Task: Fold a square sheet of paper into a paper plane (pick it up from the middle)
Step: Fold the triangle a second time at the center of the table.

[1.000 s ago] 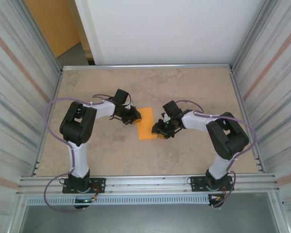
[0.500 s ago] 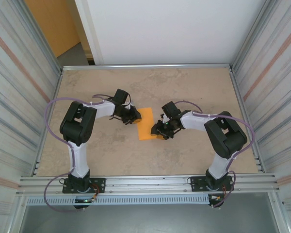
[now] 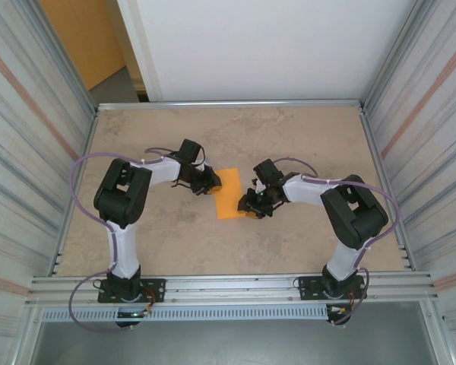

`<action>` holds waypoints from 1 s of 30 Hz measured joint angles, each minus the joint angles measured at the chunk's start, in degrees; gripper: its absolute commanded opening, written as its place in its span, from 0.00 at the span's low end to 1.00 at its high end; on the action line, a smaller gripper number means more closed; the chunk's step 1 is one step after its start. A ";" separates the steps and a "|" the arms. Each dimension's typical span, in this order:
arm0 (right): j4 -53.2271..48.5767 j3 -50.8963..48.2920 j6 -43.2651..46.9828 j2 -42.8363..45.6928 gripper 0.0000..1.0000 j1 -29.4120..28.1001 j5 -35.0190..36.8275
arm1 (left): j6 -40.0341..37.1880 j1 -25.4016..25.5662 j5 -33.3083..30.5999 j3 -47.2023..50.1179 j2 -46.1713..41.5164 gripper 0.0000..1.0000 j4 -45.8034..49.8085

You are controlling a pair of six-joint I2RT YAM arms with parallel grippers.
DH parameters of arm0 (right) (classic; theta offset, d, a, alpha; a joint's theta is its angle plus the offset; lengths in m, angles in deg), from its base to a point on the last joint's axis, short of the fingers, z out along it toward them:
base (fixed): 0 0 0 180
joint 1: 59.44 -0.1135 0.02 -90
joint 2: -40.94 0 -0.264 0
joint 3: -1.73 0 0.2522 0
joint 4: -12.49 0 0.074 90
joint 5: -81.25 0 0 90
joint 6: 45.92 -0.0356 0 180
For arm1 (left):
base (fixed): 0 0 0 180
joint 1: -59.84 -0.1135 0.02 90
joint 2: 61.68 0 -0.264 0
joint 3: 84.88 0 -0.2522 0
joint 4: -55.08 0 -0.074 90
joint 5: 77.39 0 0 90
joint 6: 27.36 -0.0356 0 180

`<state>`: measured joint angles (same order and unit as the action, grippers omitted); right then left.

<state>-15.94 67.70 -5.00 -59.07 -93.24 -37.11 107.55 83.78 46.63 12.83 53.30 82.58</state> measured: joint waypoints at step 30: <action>6.12 -0.31 -0.81 -0.42 0.22 1.97 -3.45 | -0.02 -0.26 0.68 -0.46 0.35 0.17 0.63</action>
<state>-9.83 67.39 -5.81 -59.48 -91.27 -40.56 107.52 83.52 47.31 12.37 53.65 83.21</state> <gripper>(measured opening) 0.252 0.171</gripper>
